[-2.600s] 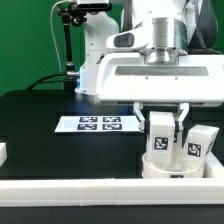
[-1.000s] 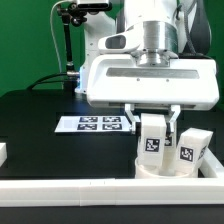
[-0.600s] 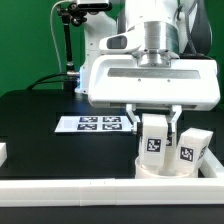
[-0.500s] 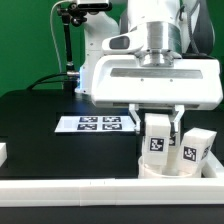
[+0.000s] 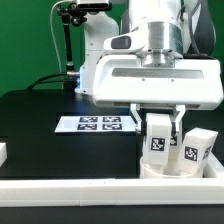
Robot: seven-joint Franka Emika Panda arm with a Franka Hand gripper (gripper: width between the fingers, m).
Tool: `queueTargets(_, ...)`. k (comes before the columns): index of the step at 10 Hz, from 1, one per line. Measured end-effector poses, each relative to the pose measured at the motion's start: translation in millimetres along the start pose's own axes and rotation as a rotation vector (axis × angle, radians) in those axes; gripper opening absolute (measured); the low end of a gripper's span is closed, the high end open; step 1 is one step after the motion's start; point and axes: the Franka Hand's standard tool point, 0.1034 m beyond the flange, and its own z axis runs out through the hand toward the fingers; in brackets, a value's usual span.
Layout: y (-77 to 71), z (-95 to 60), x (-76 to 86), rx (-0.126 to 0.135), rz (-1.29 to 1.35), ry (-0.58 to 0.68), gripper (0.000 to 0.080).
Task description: Assemble stool
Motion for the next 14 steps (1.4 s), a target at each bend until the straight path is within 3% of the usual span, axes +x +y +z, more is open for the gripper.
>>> queueTargets(10, 6.9, 0.7, 0.4, -0.004, 0.009, -0.004, 0.0338)
queueTargets(14, 0.5, 0.3, -1.4, -0.001, 0.012, 0.005, 0.0338)
